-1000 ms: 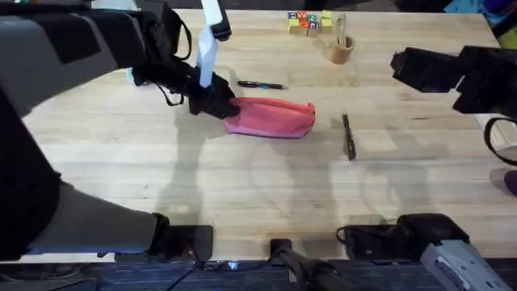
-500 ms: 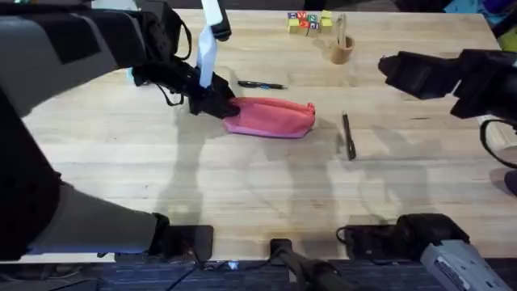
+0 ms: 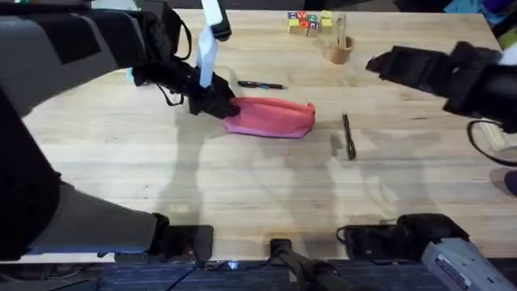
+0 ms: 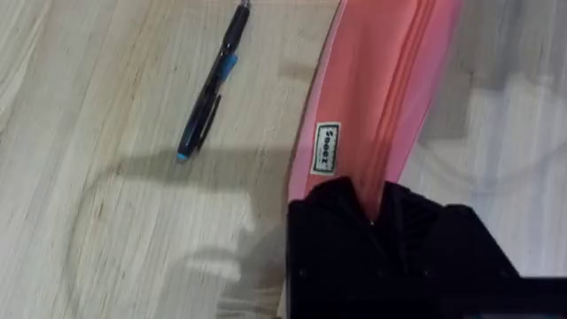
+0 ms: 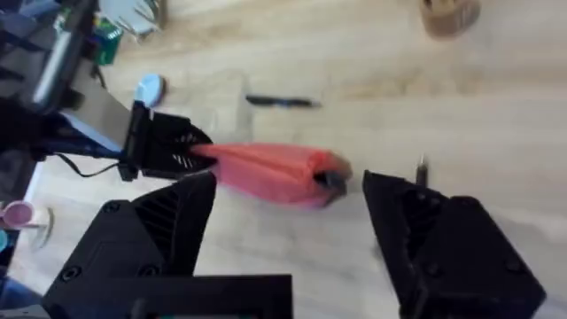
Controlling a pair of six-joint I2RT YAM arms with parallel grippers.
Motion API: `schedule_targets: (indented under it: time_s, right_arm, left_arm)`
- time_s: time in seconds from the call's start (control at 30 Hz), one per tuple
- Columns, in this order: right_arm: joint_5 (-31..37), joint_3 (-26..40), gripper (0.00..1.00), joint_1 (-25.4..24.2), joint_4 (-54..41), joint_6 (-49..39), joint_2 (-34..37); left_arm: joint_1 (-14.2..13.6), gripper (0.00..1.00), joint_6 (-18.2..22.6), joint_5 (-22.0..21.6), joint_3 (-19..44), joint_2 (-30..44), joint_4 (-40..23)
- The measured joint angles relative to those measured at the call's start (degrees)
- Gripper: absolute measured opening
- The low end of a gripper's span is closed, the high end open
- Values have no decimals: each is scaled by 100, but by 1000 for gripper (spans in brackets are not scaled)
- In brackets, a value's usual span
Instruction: Unzip the bag, pick up the pens from the table one at a time and place them inside, then zip the bag closed.
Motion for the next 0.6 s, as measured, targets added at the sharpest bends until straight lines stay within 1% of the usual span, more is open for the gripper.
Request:
schedule_targets:
  time_s: [0.1, 0.27, 0.6]
  right_arm:
    - [-8, 0, 996, 0, -195, 162, 265]
    - [-12, 0, 996, 0, -220, 352, 601]
    - [-25, 0, 997, 0, -222, 461, 729]
  left_arm:
    - [0, 42, 0, -1, 0, 0, 0]
    - [0, 42, 0, -1, 0, 0, -2]
    - [0, 42, 0, -1, 0, 0, -2]
